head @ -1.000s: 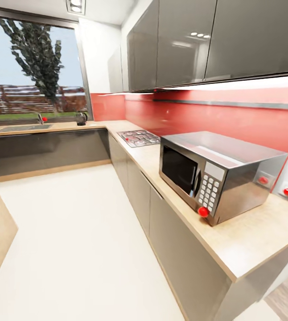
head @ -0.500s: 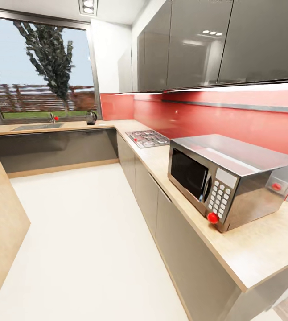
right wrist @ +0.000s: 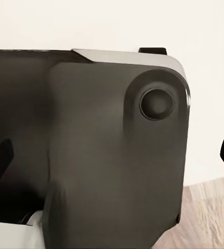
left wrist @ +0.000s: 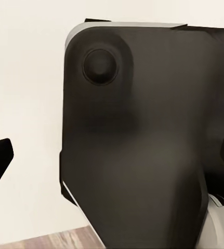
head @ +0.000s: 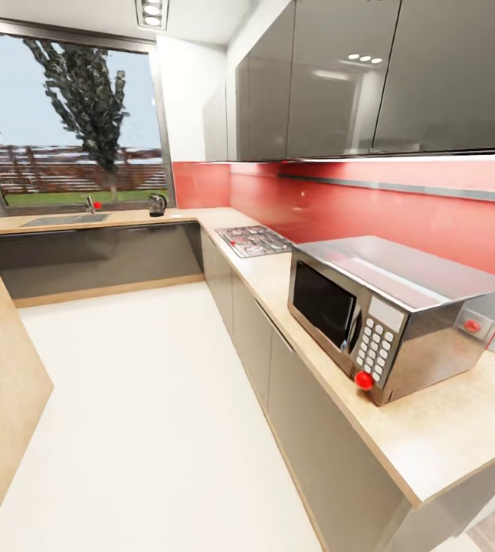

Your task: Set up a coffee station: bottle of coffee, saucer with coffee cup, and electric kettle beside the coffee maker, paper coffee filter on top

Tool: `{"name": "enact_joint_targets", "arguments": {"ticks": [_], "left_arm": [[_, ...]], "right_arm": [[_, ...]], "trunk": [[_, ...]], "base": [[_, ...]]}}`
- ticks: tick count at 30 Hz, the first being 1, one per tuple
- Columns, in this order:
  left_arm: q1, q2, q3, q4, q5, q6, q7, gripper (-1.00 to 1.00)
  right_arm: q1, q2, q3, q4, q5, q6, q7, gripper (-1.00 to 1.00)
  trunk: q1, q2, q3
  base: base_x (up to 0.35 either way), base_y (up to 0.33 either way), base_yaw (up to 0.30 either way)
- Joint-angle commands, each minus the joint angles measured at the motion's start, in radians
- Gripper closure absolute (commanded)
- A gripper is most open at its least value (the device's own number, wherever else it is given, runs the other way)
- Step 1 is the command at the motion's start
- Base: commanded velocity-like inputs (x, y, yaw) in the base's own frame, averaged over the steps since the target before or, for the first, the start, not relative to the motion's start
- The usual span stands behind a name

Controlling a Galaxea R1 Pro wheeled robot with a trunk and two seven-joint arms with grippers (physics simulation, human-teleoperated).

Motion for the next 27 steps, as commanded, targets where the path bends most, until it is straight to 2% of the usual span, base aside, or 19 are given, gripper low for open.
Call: {"name": "enact_joint_targets", "arguments": {"ticks": [1, 10, 27], "left_arm": [[0.0, 0.0, 0.0, 0.0, 0.008, -0.003, 0.0, -1.0], [0.0, 0.001, 0.001, 0.0, 0.008, -0.004, 0.0, -1.0], [0.0, -0.002, 0.0, 0.0, 0.008, -0.005, -0.001, -1.0]], "right_arm": [[0.0, -0.002, 0.0, -0.001, 0.0, -0.003, 0.0, -1.0], [0.0, -0.005, 0.0, -0.001, 0.0, -0.004, -0.001, -1.0], [0.0, -0.004, -0.004, -0.002, -0.002, -0.005, -0.003, -1.0]], "trunk": [[-0.004, 0.007, 0.002], [-0.038, 0.07, 0.024], [-0.104, 0.189, 0.075]], "base": [[0.0, 0.0, 0.053], [0.0, 0.0, 0.191], [0.0, 0.0, 0.275]]}}
